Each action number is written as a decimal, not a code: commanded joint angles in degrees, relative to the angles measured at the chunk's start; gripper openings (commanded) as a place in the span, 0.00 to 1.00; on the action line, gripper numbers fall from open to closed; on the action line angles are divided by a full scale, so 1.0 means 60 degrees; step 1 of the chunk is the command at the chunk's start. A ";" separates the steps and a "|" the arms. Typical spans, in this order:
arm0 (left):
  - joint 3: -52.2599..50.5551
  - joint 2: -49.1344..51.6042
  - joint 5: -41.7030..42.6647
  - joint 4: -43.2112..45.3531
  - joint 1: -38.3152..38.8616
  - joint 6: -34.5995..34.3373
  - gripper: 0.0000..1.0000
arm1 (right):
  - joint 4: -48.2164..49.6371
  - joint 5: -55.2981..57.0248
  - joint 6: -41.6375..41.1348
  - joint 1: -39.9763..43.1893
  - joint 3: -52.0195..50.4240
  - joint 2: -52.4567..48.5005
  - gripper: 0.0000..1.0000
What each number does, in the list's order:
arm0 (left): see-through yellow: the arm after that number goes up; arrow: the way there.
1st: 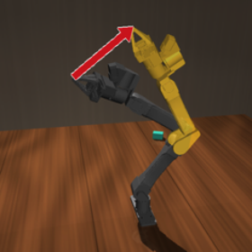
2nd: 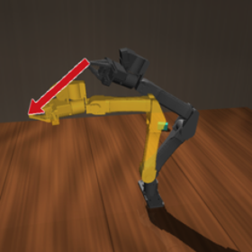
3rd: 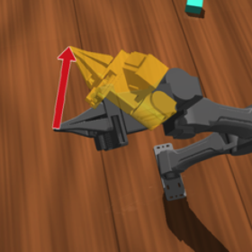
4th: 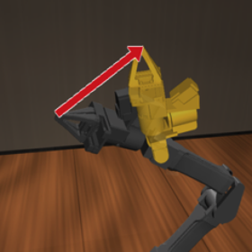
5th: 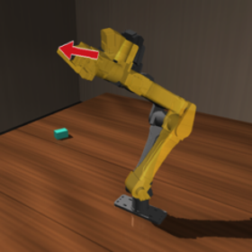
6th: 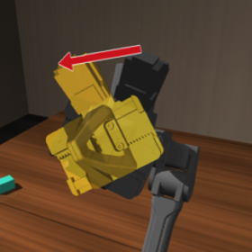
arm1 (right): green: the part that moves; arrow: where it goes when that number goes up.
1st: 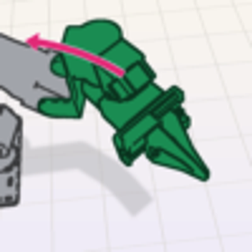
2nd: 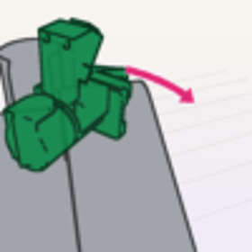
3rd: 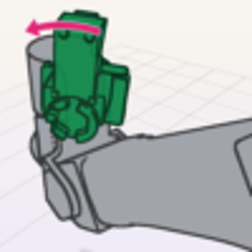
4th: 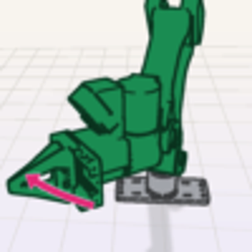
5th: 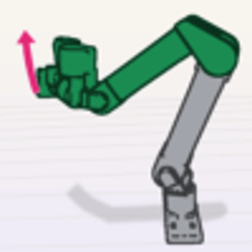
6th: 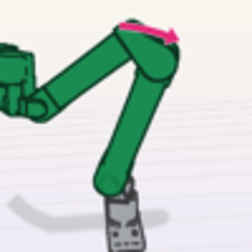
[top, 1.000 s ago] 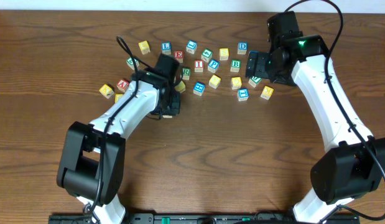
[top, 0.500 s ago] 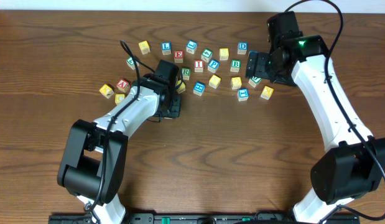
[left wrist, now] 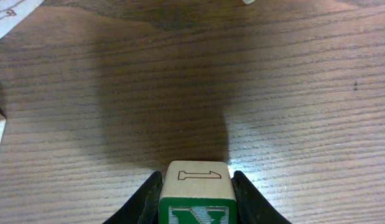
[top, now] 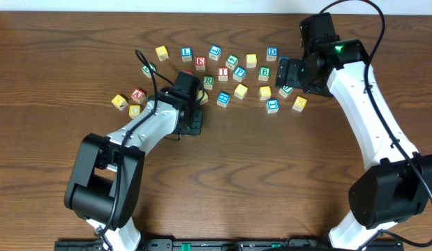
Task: Spell out NEURIPS
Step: 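Lift the green N block and carry it toward the table front, then lower the green N block onto the open table and release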
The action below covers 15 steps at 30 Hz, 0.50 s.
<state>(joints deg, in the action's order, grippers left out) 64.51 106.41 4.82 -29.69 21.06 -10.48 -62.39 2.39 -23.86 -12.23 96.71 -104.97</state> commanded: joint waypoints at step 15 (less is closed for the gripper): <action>-0.0215 0.0124 0.0011 0.0255 0.0004 0.0062 0.40 | -0.0033 0.0113 0.0055 0.0022 0.0175 -0.0025 0.96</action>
<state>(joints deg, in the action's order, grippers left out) 64.20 106.41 4.80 -28.16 21.06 -10.41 -62.39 2.39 -23.86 -12.23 96.71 -104.97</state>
